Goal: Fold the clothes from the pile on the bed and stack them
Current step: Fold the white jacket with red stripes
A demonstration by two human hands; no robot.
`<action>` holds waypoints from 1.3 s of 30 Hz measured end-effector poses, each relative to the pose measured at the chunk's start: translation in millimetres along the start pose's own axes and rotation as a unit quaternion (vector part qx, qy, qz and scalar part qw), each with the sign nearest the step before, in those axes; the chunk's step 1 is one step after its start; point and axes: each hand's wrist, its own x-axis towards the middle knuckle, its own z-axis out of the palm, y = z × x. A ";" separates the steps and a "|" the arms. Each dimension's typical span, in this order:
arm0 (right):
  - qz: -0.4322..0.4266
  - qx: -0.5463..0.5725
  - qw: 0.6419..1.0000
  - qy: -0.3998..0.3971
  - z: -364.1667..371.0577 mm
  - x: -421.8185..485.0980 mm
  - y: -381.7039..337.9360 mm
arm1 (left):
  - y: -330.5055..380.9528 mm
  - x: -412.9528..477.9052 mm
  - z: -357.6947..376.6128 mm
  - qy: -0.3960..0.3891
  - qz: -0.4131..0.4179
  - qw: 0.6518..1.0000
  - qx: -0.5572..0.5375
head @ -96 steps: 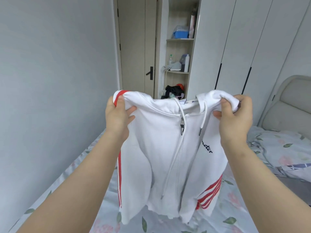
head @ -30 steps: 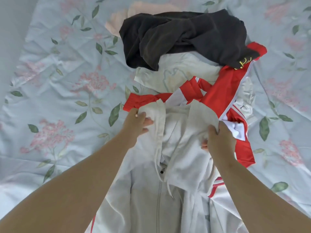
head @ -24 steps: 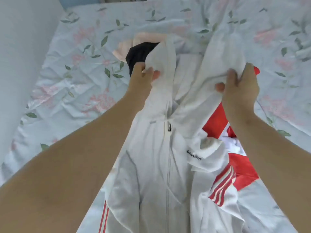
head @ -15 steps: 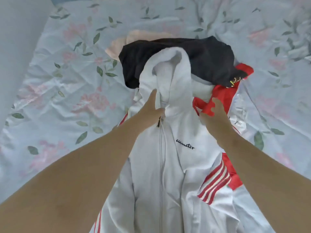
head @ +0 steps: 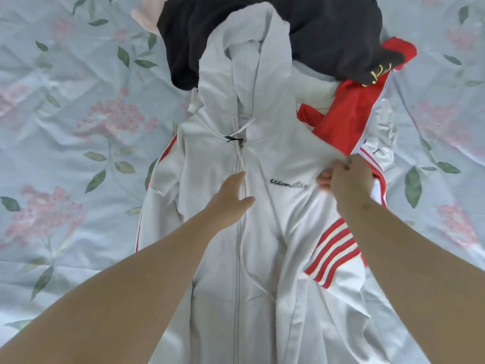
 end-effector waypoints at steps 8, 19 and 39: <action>-0.104 -0.175 0.977 0.070 -21.4 3.5 -47.3 | -4.5 -16.2 -6.4 0.081 0.020 0.995 -0.053; -0.114 -0.420 0.822 -0.367 122.7 -92.6 39.1 | -91.4 -52.6 -51.0 0.381 -0.168 0.908 -0.049; 0.006 -0.600 0.711 -0.367 165.8 -78.7 56.4 | -147.3 -4.3 -188.1 0.446 -0.147 0.861 -0.194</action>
